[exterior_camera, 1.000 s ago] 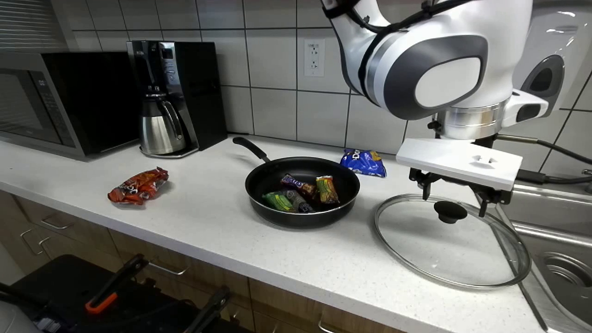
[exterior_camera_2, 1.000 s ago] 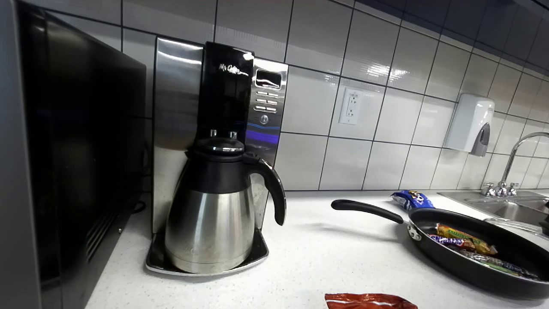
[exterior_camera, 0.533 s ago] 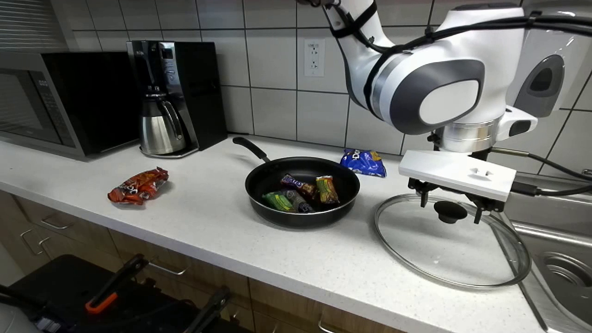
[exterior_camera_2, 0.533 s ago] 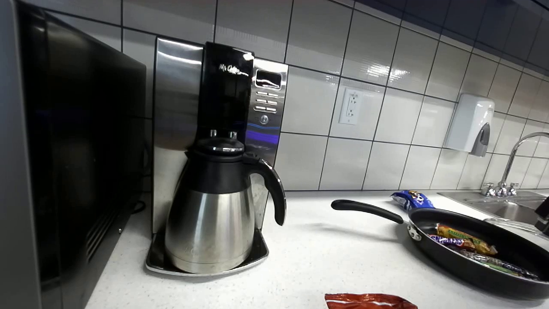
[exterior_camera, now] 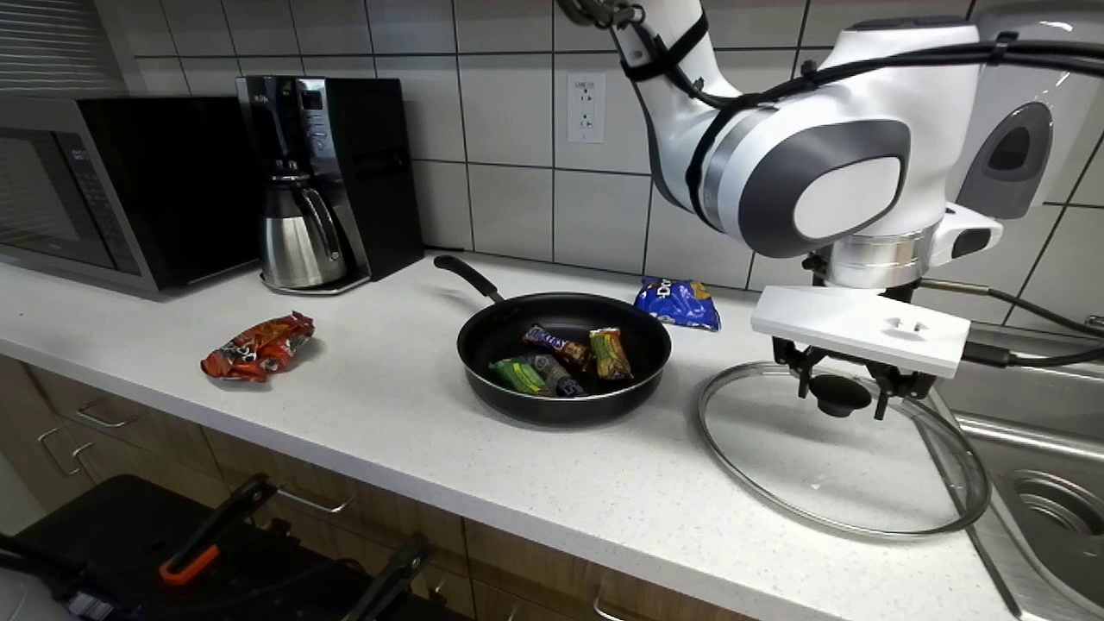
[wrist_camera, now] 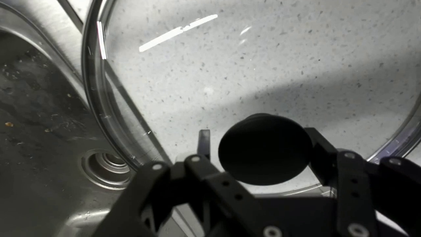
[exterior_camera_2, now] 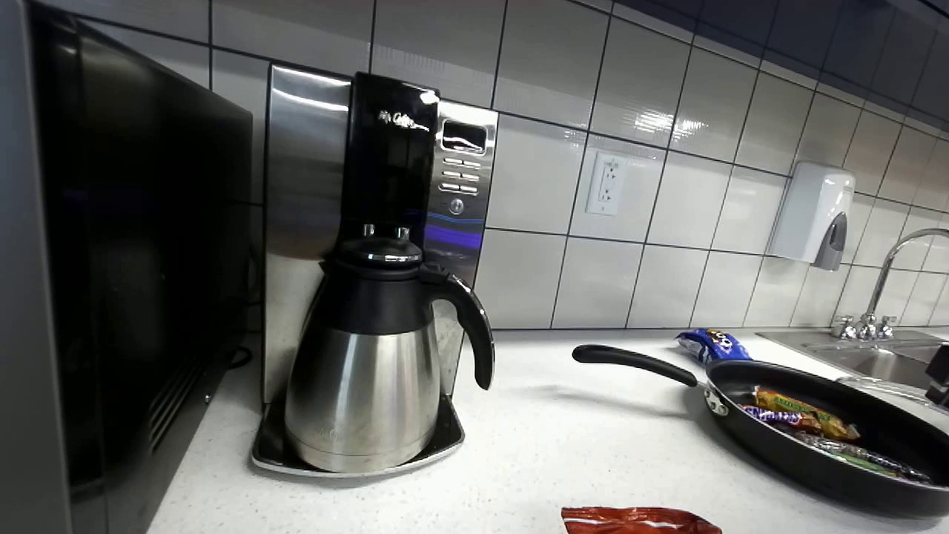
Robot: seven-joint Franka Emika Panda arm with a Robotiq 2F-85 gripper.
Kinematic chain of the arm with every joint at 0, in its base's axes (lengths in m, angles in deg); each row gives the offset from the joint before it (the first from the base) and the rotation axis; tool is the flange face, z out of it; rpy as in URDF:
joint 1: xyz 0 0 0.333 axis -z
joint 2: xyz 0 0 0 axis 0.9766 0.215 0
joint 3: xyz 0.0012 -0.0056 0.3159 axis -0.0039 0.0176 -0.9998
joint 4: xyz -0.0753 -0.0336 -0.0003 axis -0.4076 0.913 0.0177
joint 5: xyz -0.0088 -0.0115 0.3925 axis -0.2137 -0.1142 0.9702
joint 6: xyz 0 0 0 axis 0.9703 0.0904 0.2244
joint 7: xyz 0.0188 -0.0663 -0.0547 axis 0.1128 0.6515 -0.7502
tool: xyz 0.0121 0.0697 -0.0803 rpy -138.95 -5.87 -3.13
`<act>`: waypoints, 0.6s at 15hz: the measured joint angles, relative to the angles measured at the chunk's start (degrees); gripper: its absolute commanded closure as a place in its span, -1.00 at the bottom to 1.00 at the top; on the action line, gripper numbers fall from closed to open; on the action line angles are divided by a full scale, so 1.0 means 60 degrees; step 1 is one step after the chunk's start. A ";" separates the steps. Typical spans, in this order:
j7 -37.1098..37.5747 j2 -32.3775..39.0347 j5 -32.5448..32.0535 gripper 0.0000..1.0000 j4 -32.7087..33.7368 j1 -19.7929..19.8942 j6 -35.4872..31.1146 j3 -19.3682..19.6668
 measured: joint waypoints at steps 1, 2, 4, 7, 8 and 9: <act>0.0000 0.0001 -0.0010 0.21 0.0003 0.0035 -0.0001 -0.0047; 0.0000 0.0001 -0.0030 0.21 0.0006 0.0067 -0.0001 -0.0080; 0.0000 0.0001 -0.0077 0.21 0.0014 0.0137 -0.0003 -0.0144; 0.0000 -0.0001 -0.0123 0.21 0.0018 0.0242 -0.0015 -0.0247; 0.0000 -0.0002 -0.0175 0.21 0.0018 0.0251 -0.0016 -0.0253; 0.0000 -0.0003 -0.0231 0.21 0.0020 0.0251 -0.0015 -0.0254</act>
